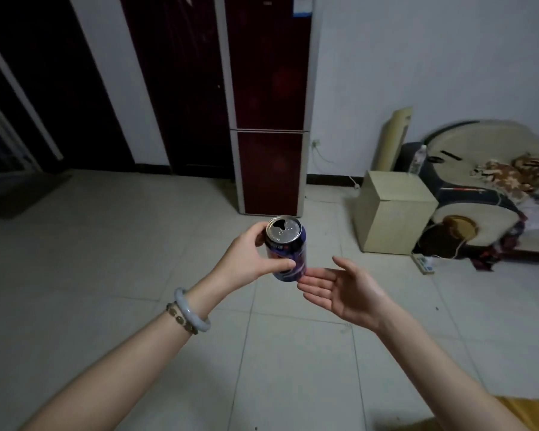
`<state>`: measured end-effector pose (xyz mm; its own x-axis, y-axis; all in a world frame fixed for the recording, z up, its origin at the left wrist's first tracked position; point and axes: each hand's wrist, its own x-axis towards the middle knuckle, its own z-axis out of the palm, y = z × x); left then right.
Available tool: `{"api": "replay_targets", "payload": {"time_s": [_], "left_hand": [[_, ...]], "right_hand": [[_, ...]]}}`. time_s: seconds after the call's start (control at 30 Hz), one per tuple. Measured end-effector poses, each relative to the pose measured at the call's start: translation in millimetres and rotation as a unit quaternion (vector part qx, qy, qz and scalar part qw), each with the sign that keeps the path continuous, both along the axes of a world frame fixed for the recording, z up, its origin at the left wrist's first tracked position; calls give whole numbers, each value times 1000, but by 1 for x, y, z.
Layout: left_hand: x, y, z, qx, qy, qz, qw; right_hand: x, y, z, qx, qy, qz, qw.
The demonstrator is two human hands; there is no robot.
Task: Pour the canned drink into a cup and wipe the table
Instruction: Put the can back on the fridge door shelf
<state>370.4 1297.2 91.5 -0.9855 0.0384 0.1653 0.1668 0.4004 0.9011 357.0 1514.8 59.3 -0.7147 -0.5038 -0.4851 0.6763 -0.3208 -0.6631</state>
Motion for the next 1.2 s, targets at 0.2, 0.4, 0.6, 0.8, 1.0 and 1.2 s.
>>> {"api": "replay_targets", "payload": {"time_s": [0.2, 0.4, 0.6, 0.8, 1.0, 1.2], "left_hand": [[-30, -80, -4, 21, 1, 62, 998], [-85, -149, -18, 20, 9, 103, 994], [-173, -213, -15, 19, 3, 108, 994], [-256, -267, -9, 25, -3, 113, 993], [-323, -315, -16, 39, -18, 118, 992], [-411, -369, -23, 36, -14, 97, 994]], "right_hand": [[-55, -79, 8, 41, 23, 95, 994], [-131, -152, -4, 61, 42, 153, 985], [-227, -224, -7, 57, 27, 156, 986], [-318, -277, 1, 63, 28, 169, 983], [-388, -321, -1, 69, 24, 188, 979], [-473, -369, -9, 69, 32, 187, 979]]}}
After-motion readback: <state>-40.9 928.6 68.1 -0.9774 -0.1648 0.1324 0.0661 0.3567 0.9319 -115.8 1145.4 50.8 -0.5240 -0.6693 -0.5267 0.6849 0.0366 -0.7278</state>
